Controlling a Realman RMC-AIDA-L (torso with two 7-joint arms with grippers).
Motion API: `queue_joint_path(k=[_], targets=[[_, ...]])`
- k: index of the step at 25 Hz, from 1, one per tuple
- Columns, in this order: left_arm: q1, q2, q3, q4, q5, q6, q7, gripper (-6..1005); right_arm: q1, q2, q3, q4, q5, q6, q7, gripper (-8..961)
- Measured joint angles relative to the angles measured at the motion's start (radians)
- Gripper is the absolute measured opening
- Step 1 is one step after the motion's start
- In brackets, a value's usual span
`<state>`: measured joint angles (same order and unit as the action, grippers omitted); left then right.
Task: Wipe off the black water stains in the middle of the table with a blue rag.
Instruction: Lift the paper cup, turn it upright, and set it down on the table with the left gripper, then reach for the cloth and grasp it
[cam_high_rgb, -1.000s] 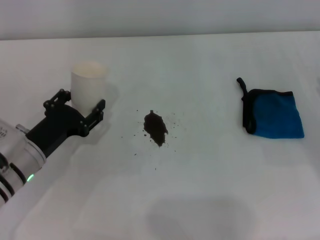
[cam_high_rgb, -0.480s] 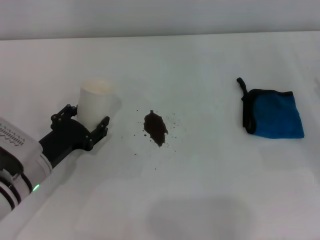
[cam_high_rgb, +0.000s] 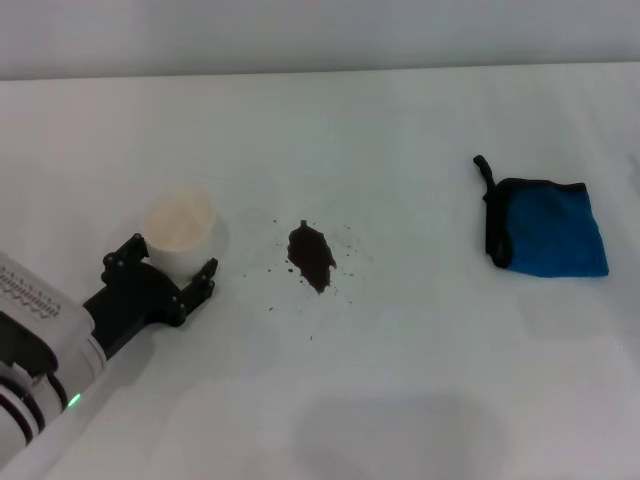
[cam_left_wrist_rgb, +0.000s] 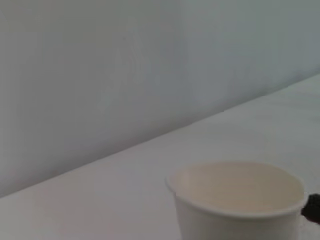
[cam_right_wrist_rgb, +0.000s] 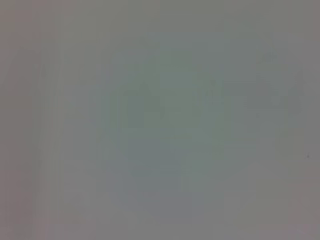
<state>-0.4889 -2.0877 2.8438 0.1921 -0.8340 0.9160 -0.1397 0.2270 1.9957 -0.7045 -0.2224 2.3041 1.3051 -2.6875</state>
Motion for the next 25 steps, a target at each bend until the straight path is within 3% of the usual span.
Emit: queue_joint_path(k=[16,25], targets=[[0.036,0.003,-0.012,0.023,-0.004,0.012,0.059,699,-0.015,0.000,0.000,0.005,0.000,0.006,0.000,757],[0.039,0.003,-0.012,0.021,0.002,0.012,0.063,861,-0.015,0.000,-0.004,0.007,0.000,0.007,0.002,757]])
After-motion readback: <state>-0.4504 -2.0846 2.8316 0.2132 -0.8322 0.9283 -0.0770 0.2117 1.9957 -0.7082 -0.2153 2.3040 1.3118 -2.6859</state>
